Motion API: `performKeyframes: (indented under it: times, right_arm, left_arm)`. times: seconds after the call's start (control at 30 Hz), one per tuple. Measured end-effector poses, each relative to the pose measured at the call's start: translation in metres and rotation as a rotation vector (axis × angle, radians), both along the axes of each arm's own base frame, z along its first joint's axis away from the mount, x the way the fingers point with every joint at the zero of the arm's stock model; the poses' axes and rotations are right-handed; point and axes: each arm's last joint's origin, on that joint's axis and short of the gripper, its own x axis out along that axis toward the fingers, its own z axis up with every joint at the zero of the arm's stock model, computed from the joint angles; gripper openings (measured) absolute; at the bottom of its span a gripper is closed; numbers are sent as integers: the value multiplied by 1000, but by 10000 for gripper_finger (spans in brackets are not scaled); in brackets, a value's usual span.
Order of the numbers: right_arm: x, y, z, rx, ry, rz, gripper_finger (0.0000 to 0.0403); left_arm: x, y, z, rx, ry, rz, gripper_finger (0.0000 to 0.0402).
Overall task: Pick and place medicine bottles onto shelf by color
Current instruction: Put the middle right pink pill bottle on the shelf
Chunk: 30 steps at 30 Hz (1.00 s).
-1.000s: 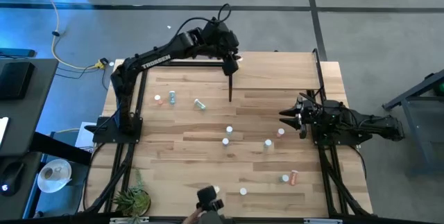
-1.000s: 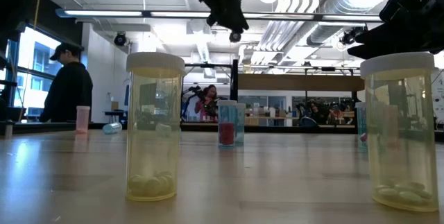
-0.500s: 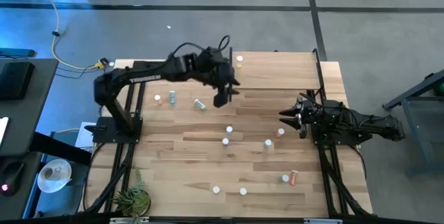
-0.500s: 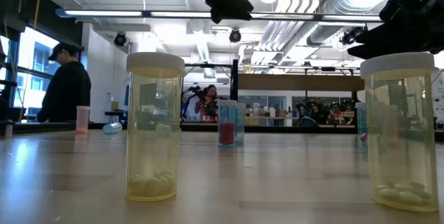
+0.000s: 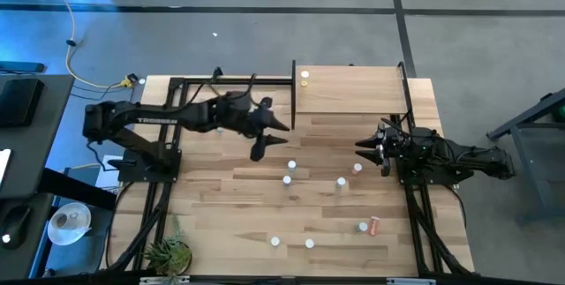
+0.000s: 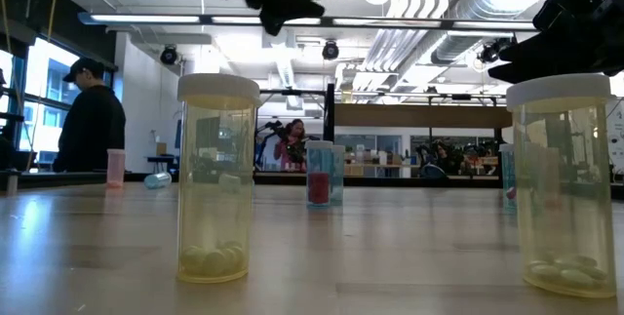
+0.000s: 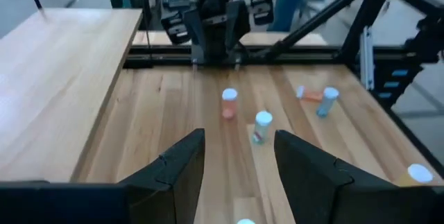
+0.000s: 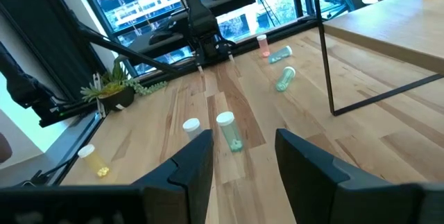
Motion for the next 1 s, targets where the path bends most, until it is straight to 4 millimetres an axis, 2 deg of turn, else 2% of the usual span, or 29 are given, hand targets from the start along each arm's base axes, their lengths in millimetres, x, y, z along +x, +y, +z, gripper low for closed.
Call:
performKeyframes:
  times: [0.2, 0.43, 0.67, 0.87, 1.0]
  right_arm:
    - [0, 0, 0, 0, -1, 0, 147]
    - [0, 0, 0, 0, 0, 0, 147]
    - [0, 0, 0, -1, 0, 0, 147]
    - [0, 0, 0, -88, 4, 10, 147]
    - [0, 0, 0, -108, 5, 12, 147]
  left_arm:
    - [-22, -11, -28, -42, -81, 4, 163]
    - [-33, -23, -52, -64, -128, -21, 163]
    - [-33, -39, -58, -78, -147, -75, 165]
    - [-31, -57, -58, -57, -141, -145, 165]
    - [-31, -62, -58, -58, -140, -162, 165]
